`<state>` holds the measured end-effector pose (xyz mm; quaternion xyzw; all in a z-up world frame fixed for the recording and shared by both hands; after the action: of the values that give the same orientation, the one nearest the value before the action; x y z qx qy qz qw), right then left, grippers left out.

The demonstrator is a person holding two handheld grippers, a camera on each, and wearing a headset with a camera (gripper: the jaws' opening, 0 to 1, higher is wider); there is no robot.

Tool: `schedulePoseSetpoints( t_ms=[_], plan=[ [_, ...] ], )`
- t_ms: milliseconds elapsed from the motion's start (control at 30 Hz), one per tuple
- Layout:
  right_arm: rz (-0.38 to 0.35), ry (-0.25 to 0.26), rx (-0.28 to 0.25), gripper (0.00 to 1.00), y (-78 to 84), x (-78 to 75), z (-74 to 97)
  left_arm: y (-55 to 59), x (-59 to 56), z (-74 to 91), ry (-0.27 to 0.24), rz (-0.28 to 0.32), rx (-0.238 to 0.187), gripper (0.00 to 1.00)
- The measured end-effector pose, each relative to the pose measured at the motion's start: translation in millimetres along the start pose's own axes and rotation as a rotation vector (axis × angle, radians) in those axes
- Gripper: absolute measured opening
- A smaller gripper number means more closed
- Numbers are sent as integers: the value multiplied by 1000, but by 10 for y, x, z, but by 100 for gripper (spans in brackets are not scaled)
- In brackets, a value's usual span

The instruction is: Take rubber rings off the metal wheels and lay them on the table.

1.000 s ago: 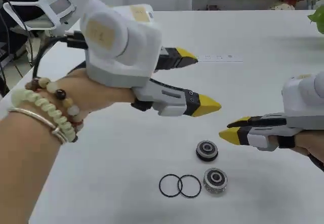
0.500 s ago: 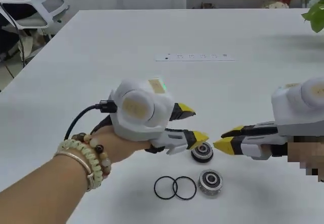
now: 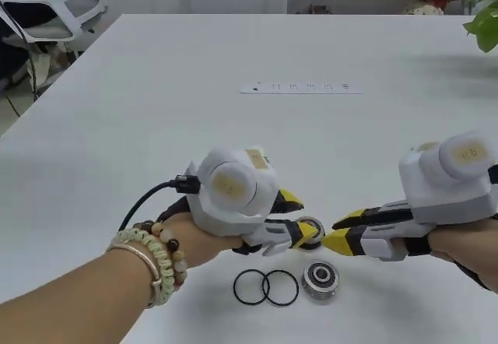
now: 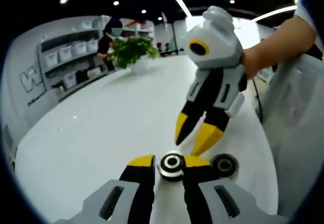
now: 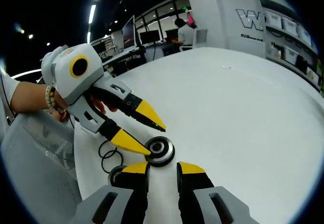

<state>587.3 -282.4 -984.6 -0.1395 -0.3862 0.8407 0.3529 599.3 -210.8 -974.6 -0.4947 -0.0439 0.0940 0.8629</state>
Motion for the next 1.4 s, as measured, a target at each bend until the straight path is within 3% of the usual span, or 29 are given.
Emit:
schedulePoseSetpoints(
  t_ms=[267, 433, 833, 1100, 1400],
  plan=[
    [11, -6, 14, 19, 35, 4, -29, 44, -10, -27, 1, 6, 30, 17],
    [21, -7, 18, 19, 43, 15, -58, 49, -15, -36, 9, 43, 26, 14],
    [48, 2, 10, 21, 38, 57, -94, 62, -64, -28, 18, 47, 28, 14],
    [93, 5, 0, 20, 27, 76, -114, 65, -74, -25, 18, 50, 26, 14],
    [178, 13, -1, 11, 47, 75, -100, 69, -78, -20, 15, 51, 26, 14]
  ],
)
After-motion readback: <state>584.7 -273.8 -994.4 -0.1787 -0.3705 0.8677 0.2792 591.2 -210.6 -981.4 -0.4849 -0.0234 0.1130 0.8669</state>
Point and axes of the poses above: the centre of the closed fingertips' face, and the gripper's own axes: z roughly backward along the fingers, x roughly to its left, y roughly out of its underside, the point moved 4 cm from there along z, roughly backward along the fingers, and after that the axes turned 15 degrees about y, right-handed, at the moved point
